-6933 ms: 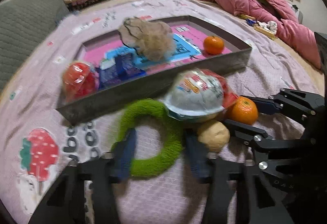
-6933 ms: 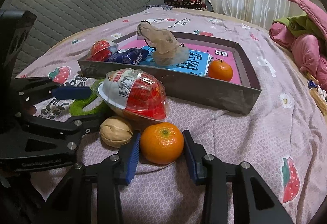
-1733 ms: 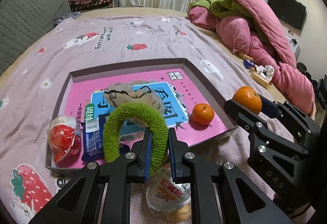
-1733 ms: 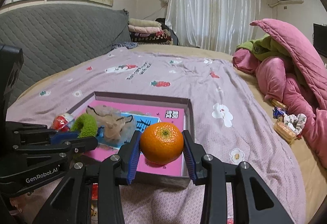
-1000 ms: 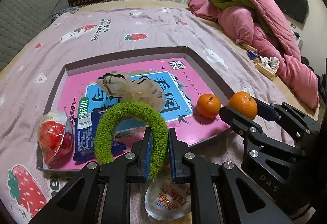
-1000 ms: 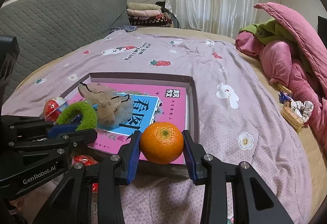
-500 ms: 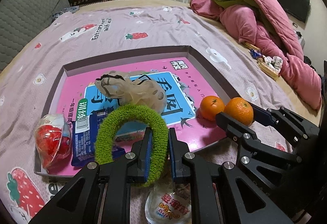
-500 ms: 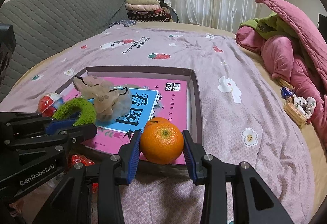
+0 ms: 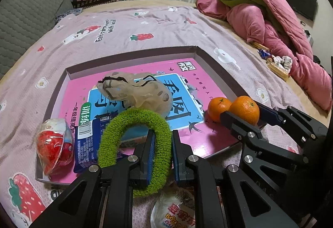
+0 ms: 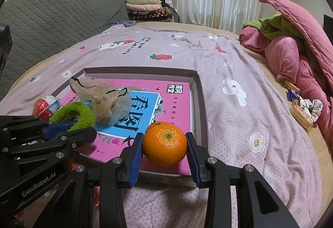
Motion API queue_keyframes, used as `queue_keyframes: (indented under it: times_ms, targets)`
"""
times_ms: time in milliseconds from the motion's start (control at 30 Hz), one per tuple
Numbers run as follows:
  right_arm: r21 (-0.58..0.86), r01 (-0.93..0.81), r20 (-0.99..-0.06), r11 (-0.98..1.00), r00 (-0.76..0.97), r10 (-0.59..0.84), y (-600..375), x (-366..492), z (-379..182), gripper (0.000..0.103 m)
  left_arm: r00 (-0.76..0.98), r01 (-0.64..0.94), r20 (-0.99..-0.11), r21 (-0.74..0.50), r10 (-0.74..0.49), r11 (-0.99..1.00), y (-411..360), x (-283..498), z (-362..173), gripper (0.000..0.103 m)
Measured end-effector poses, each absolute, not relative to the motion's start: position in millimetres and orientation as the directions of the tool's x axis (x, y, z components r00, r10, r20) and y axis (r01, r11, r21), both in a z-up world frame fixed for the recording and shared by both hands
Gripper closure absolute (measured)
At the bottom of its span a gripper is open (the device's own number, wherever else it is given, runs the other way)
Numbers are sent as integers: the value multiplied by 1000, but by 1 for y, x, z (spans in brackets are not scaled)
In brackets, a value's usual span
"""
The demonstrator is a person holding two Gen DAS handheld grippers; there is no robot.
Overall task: Organize objects
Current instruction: 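Release the orange beside the other orange with right gripper while left releases the ring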
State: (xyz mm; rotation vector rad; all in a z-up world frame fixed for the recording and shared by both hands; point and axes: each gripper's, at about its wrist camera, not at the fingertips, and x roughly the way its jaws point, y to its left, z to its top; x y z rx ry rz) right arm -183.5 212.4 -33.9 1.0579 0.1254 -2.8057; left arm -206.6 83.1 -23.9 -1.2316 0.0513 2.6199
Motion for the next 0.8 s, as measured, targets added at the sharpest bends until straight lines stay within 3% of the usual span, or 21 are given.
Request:
queue_keyframes:
  times_ms: [633,800]
  targets:
    - [2,150,-687,-989,-718,-110,217,-189,-39,63,-616,-238,-766,-42,184,-970,88,-212,-28,88]
    - [-1,149,-691,-989,-715,-107,217,-188,-39,63,-631,-246,-762,20,145,-969,97,-210,-33,87]
